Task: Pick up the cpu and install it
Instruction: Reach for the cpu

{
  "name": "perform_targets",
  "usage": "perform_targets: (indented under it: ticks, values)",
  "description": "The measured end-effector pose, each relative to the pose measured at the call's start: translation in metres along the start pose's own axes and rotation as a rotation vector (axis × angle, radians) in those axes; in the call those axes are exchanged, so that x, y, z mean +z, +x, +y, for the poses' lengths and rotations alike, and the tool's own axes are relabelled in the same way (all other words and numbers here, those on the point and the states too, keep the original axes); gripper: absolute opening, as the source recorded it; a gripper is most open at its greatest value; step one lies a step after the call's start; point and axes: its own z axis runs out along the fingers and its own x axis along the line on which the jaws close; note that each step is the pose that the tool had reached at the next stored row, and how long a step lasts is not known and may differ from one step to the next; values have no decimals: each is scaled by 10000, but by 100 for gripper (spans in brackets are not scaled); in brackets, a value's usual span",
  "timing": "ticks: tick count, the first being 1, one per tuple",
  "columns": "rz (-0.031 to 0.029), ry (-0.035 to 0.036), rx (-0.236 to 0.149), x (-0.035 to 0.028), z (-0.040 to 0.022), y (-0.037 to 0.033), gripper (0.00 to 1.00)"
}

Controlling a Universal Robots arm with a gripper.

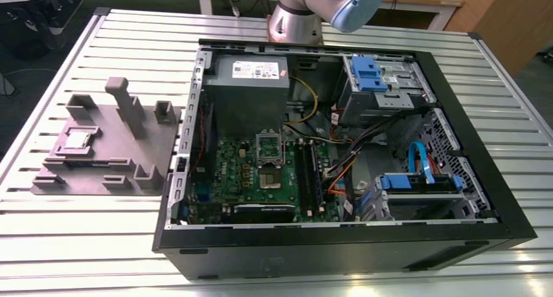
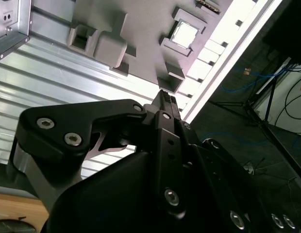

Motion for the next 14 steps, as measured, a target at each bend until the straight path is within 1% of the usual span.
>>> perform_targets:
  ticks: [3,4,7,9,12,14]
  values:
    - [22,27,-230,4,-2,10,10]
    - [18,28,-249,8,-4,30,10]
    - [-34,23,-254,27,-14,128,10]
    - [-52,20,-256,40,-19,176,10]
    - [-119,15,-263,60,-28,262,10]
    - [-185,12,-269,74,-35,330,10]
